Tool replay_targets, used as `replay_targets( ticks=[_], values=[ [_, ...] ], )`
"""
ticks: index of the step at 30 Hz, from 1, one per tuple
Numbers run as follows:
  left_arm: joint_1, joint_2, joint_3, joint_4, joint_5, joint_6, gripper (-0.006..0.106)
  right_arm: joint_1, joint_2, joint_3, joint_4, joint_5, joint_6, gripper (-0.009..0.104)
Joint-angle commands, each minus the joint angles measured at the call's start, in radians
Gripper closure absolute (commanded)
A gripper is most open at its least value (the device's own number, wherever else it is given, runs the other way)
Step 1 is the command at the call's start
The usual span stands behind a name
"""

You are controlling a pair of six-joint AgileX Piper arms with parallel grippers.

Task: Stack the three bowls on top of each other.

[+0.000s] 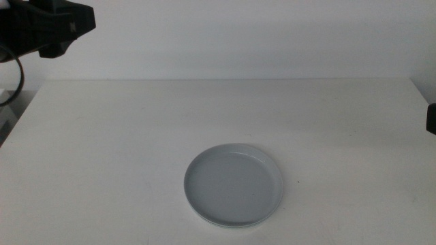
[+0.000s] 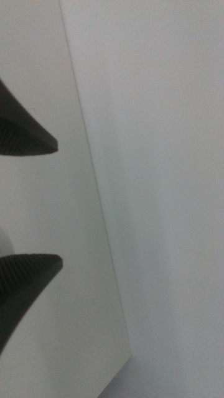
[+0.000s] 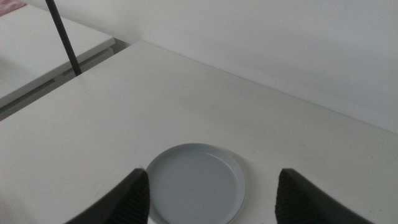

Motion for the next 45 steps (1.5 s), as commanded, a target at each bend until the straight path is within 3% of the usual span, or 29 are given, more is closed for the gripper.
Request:
replay_targets(
  ticks=[1,13,16,18,20,24,31,35,40,45],
  values=[
    [0.0,-0.014,-0.025,-0.015,-0.075,-0.004,0.055,0.003,0.003,-0.025,0.001,-0.062,-0.007,0.041],
    [0.0,-0.034,-0.001,-0.012,-0.112,-0.004,0.072,0.003,0.003,-0.02,-0.009,-0.063,-0.007,0.041],
    [0.0,-0.079,0.084,0.002,-0.215,-0.004,0.076,0.002,0.0,0.017,-0.099,-0.113,-0.007,0.041],
    [0.0,-0.124,0.163,0.023,-0.275,-0.004,0.079,0.001,-0.008,0.067,-0.173,-0.222,-0.007,0.041],
    [0.0,-0.17,0.238,0.037,-0.299,-0.004,0.082,-0.013,-0.023,0.142,-0.206,-0.354,-0.007,0.041],
    [0.0,-0.288,0.414,0.038,-0.306,-0.004,0.087,-0.09,-0.07,0.31,-0.204,-0.5,-0.007,0.041],
    [0.009,-0.52,0.731,0.039,-0.31,-0.004,0.095,-0.273,-0.307,0.608,-0.204,-0.507,-0.007,0.041],
    [0.095,-0.674,0.865,0.043,-0.313,-0.004,0.1,-0.354,-0.45,0.74,-0.204,-0.507,-0.007,0.041],
    [0.206,-0.854,0.978,0.068,-0.313,-0.004,0.104,-0.397,-0.56,0.838,-0.199,-0.506,-0.007,0.041],
    [0.228,-0.979,1.061,0.075,-0.314,-0.004,0.105,-0.401,-0.653,0.92,-0.193,-0.506,-0.007,0.041]
  ],
)
